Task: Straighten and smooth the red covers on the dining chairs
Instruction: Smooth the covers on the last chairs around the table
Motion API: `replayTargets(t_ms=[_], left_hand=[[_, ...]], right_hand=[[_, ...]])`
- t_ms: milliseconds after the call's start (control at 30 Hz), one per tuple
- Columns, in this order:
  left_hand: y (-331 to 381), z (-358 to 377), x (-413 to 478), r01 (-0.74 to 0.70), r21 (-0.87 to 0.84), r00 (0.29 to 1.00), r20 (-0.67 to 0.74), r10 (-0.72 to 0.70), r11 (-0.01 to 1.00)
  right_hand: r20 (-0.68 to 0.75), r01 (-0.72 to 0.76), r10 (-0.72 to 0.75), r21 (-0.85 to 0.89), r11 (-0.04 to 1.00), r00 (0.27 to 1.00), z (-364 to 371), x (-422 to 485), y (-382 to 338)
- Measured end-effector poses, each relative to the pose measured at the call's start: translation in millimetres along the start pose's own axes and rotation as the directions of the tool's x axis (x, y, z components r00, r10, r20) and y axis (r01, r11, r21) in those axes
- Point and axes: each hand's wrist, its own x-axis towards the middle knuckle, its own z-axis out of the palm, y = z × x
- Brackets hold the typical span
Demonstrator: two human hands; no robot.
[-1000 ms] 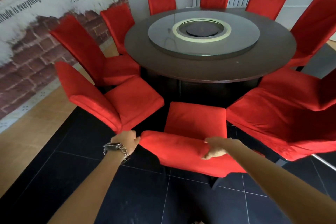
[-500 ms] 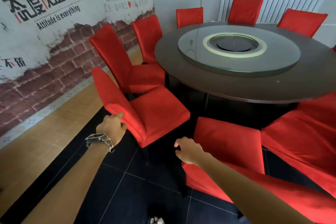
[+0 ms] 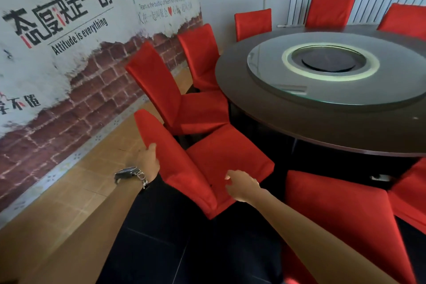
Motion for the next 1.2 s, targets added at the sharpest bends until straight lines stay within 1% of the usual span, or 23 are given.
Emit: replayTargets(t_ms=[67,133,200,233,300,367,400,467,533,567,633,700,800,867,933,967,1033,1100,1133,1200], left_hand=[[-15,8,18,0.006,0.05,1.0,0.013,-0.007,0.999],[-30,16,39,0.013,0.053,0.999,0.04,-0.015,0.998],[-43,26,63,0.026,0.05,0.995,0.098,-0.031,0.998],[-48,30,75,0.047,0.037,0.99,0.135,-0.052,0.998],[-57,38,96,0.096,-0.061,0.981,0.177,-0.083,0.994],[-68,42,114,0.109,-0.141,0.974,0.211,-0.078,0.984],[-73,43,121,0.115,-0.141,0.968,0.238,-0.079,0.983],[-81,45,131,0.124,-0.12,0.938,0.338,-0.077,0.985],[-90,48,139,0.126,-0.195,0.88,0.475,-0.019,0.973],[-92,49,144,0.121,-0.248,0.853,0.522,0.027,0.961],[-99,51,154,0.134,-0.345,0.804,0.586,0.102,0.929],[-103,53,165,0.176,-0.426,0.775,0.615,0.142,0.887],[-107,56,183,0.241,-0.481,0.732,0.661,0.168,0.843],[-110,61,194,0.202,-0.462,0.727,0.662,0.184,0.864],[-112,65,206,0.129,-0.439,0.736,0.644,0.211,0.889],[-113,68,210,0.107,-0.443,0.726,0.647,0.235,0.89],[-113,74,216,0.078,-0.457,0.703,0.655,0.276,0.886],[-112,83,223,0.07,-0.453,0.708,0.65,0.276,0.889],[-112,87,226,0.085,-0.452,0.717,0.646,0.26,0.888],[-111,89,233,0.183,-0.499,0.724,0.652,0.227,0.847]], right_hand=[[0.005,-0.02,0.02,-0.016,1.0,1.0,2,16,-10],[0.01,-0.045,0.045,-0.044,0.998,0.999,5,30,-22],[0.025,-0.076,0.078,-0.084,0.994,0.997,11,46,-35],[0.035,-0.091,0.095,-0.104,0.99,0.995,14,53,-44],[0.053,-0.111,0.119,-0.127,0.986,0.991,22,68,-64],[0.057,-0.129,0.135,-0.102,0.986,0.989,31,85,-92],[0.052,-0.137,0.141,-0.075,0.988,0.989,36,93,-106],[0.041,-0.15,0.15,-0.009,0.989,0.988,46,107,-136],[0.063,-0.169,0.168,0.022,0.985,0.984,58,120,-167],[0.073,-0.185,0.185,-0.01,0.983,0.98,64,126,-180],[0.07,-0.235,0.246,-0.129,0.963,0.967,78,138,-200],[0.033,-0.31,0.322,-0.195,0.931,0.946,89,148,-212],[-0.01,-0.41,0.417,-0.198,0.89,0.909,102,153,-219],[-0.051,-0.45,0.451,-0.222,0.865,0.891,110,154,-221],[-0.076,-0.482,0.478,-0.23,0.846,0.875,115,158,-221],[-0.08,-0.495,0.491,-0.235,0.837,0.868,117,160,-221],[-0.086,-0.52,0.515,-0.228,0.823,0.853,118,164,-220],[-0.095,-0.543,0.536,-0.196,0.816,0.839,117,168,-216],[-0.097,-0.55,0.541,-0.174,0.817,0.835,115,170,-214],[-0.112,-0.539,0.527,-0.142,0.831,0.842,114,171,-208]])
